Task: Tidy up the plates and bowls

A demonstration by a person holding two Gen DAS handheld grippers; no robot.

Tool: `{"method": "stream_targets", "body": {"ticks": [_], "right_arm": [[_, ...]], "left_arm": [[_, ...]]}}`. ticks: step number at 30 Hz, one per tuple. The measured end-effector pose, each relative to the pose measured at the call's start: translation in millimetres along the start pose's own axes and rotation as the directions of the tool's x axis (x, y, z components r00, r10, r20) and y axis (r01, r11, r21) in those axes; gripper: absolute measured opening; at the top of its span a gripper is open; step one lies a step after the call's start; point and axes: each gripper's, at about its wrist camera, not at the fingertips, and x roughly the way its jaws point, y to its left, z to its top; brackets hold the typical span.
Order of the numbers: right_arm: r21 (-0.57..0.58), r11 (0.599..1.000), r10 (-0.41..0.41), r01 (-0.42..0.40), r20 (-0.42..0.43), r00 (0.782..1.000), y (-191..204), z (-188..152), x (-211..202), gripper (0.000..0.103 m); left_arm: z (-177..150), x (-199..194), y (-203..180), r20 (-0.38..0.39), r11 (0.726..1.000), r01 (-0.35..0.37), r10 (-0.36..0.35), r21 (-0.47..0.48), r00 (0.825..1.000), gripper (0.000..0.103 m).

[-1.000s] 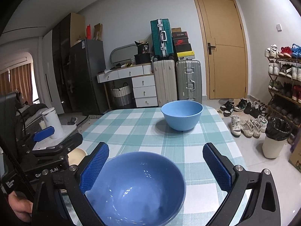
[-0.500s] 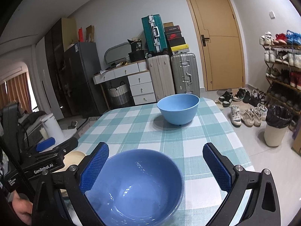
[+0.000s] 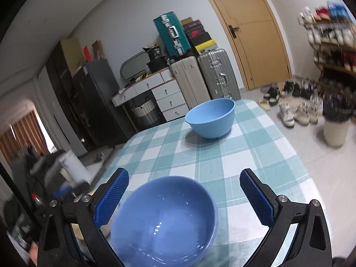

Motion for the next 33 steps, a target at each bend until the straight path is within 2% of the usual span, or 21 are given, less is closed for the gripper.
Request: {"method": "stream_targets", "body": {"ticks": [1, 3, 8, 12, 15, 18, 22, 26, 29, 31, 33], "right_arm": [[0.033, 0.999, 0.023, -0.022, -0.009, 1.000, -6, 2, 2, 0.102], [0.069, 0.997, 0.041, -0.039, -0.022, 0.999, -13, 4, 6, 0.102], [0.140, 0.989, 0.050, -0.046, -0.028, 0.998, -29, 17, 13, 0.102], [0.074, 0.997, 0.002, 0.000, -0.023, 1.000, -34, 52, 27, 0.102], [0.035, 0.999, -0.032, 0.034, -0.059, 0.998, -44, 90, 57, 0.102], [0.110, 0.993, -0.019, 0.035, -0.144, 0.989, -69, 127, 105, 0.102], [0.224, 0.971, -0.019, 0.081, -0.266, 0.964, -103, 162, 174, 0.102], [0.251, 0.953, -0.068, 0.170, -0.368, 0.927, -114, 166, 223, 0.100], [0.233, 0.952, -0.086, 0.201, -0.424, 0.901, -116, 166, 255, 0.093], [0.204, 0.953, -0.109, 0.224, -0.457, 0.882, -116, 163, 273, 0.079], [0.180, 0.947, -0.149, 0.265, -0.484, 0.862, -117, 159, 284, 0.078]], "left_arm": [[0, 6, 3, -0.043, 1.000, 0.013, -0.014, -0.020, 0.999, 0.103], [-2, 9, 7, -0.073, 0.998, 0.029, -0.033, -0.051, 0.997, 0.103], [-4, 8, 9, -0.083, 0.995, 0.057, -0.064, -0.081, 0.995, 0.103], [-8, 6, 0, -0.099, 0.996, 0.083, -0.086, -0.042, 0.991, 0.103], [-11, -1, -10, -0.093, 0.995, 0.102, -0.101, 0.009, 0.991, 0.103], [-11, -7, -22, -0.065, 0.992, 0.093, -0.087, 0.088, 0.994, 0.103], [-12, -10, -34, -0.052, 0.982, 0.084, -0.076, 0.169, 0.996, 0.103], [-13, -13, -37, -0.060, 0.974, 0.112, -0.102, 0.197, 0.993, 0.103], [-15, -15, -39, -0.070, 0.970, 0.130, -0.117, 0.207, 0.991, 0.103], [-15, -14, -40, -0.077, 0.967, 0.135, -0.121, 0.215, 0.990, 0.103], [-14, -13, -39, -0.085, 0.967, 0.137, -0.122, 0.213, 0.989, 0.103]]}}
